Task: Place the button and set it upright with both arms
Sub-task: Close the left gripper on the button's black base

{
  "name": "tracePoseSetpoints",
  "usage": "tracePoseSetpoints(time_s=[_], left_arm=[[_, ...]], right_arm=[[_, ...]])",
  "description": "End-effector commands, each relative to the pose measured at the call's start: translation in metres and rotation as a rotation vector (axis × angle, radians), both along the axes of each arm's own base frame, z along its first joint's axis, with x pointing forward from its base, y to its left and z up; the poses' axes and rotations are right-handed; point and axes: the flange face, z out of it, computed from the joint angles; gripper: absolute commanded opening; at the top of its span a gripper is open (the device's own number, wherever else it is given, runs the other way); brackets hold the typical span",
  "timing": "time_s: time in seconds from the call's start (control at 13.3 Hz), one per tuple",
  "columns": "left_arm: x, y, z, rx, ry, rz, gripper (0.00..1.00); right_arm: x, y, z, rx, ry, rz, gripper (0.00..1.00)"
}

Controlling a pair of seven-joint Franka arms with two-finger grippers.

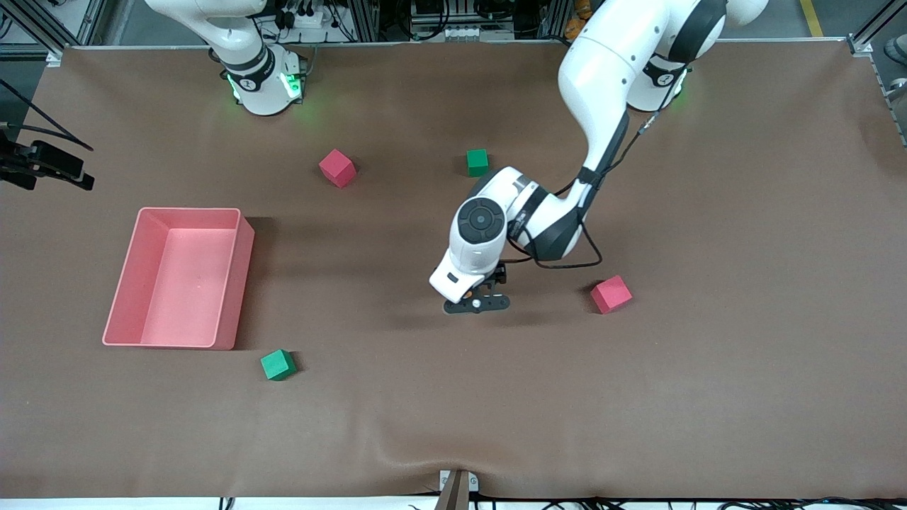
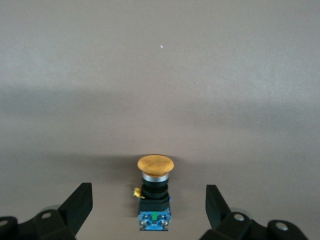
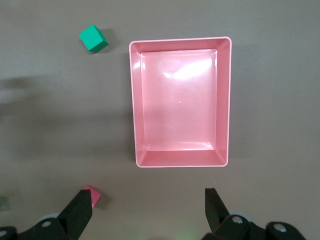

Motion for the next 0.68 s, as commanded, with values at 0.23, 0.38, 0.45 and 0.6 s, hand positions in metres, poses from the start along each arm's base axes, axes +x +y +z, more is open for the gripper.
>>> tracePoseSetpoints(time_s=[0.23, 0.38, 0.45, 0.6], left_arm=[[-0.010, -0.014, -0.022, 0.000, -0.006, 0.021, 0.95], [-0.015, -0.018, -0.027, 0.004, -0.001, 0.010, 0.91], [-0.020, -0.022, -0.033, 0.009, 0.003, 0.004, 0.90], [-0.020, -0.022, -0.034, 0.012, 0.004, 0.003, 0.85]], right_arm=[[-0.007, -0.012, 0.006, 0.001, 0.044, -0.005, 1.00], [-0.006, 0.000, 0.007, -0.013, 0.043, 0.011, 1.00], [-0.005, 0.003, 0.007, -0.038, 0.046, 0.017, 1.00], [-0.005, 0.005, 0.008, -0.053, 0.042, 0.022, 1.00]])
